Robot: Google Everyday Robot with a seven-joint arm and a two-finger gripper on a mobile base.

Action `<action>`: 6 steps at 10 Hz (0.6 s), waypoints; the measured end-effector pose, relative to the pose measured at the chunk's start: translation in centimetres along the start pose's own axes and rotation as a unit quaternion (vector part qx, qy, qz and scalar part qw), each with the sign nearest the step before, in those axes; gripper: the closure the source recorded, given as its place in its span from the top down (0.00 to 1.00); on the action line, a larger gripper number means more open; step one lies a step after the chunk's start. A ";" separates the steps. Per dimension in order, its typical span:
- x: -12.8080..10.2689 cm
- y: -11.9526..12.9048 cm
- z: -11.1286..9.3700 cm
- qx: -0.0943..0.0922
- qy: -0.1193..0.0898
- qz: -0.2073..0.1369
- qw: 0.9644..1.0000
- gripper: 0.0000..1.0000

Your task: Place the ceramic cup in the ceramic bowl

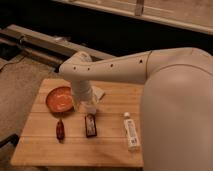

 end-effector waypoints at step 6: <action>-8.8 -5.6 4.9 0.024 -0.004 0.027 0.999 0.65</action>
